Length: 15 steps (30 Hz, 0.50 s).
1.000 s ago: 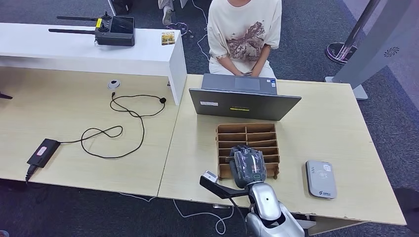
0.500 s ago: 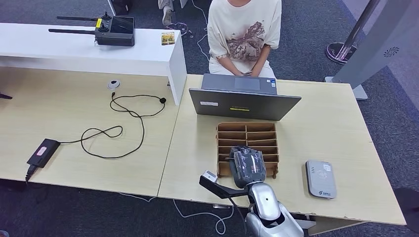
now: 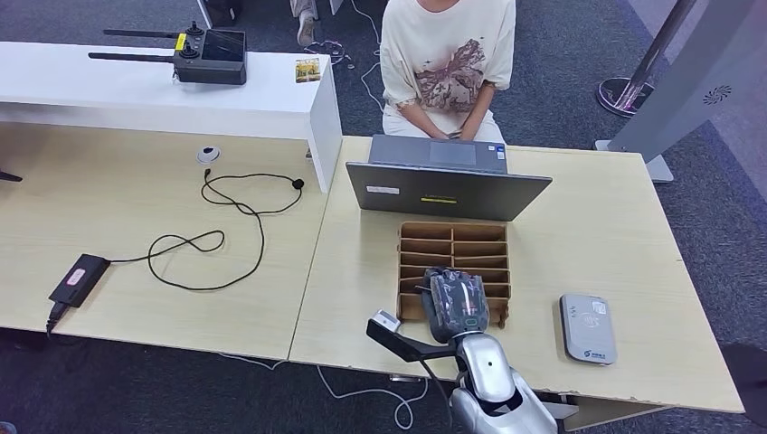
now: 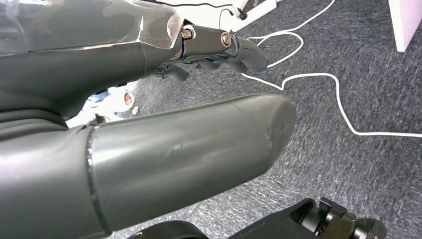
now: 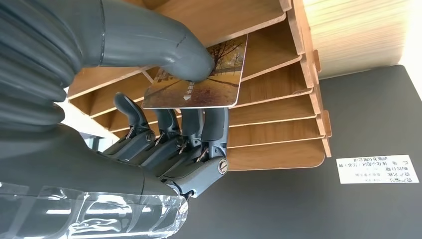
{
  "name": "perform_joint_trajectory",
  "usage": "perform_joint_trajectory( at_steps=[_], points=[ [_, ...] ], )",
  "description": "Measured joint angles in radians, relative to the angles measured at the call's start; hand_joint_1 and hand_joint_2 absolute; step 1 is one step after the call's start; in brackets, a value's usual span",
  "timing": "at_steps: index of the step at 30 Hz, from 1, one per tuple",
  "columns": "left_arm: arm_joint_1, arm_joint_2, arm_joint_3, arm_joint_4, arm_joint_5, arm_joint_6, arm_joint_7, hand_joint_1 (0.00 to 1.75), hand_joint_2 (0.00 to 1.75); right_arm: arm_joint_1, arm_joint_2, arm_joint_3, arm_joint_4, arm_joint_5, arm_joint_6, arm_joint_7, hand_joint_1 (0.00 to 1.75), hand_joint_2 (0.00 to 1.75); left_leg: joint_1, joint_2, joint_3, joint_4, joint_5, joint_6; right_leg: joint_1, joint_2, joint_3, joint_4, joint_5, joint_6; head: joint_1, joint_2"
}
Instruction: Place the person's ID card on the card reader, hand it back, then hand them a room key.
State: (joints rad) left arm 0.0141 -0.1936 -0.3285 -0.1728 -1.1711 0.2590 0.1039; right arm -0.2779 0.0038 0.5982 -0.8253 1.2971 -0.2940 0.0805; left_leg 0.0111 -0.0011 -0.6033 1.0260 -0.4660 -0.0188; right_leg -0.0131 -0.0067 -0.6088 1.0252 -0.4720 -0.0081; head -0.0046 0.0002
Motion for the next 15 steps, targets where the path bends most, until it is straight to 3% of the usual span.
perform_joint_trajectory(
  at_steps=[9,15],
  points=[
    [0.0,-0.001,-0.001,0.0,0.0,0.001,0.0,0.0,0.0,0.001,0.0,-0.001,-0.005,0.002,0.006,0.0,1.51,1.75,0.0,0.0,0.0,0.0,0.0,0.0,0.0,0.0,0.0,0.0,0.0,0.0,0.0,0.0],
    [0.0,0.0,-0.002,0.0,0.0,0.001,0.001,0.0,0.0,0.002,0.0,-0.003,-0.009,0.016,0.007,-0.006,1.73,1.75,0.0,0.0,0.0,0.0,0.0,0.0,0.0,0.0,0.0,0.0,0.0,0.0,0.0,0.0]
  ],
)
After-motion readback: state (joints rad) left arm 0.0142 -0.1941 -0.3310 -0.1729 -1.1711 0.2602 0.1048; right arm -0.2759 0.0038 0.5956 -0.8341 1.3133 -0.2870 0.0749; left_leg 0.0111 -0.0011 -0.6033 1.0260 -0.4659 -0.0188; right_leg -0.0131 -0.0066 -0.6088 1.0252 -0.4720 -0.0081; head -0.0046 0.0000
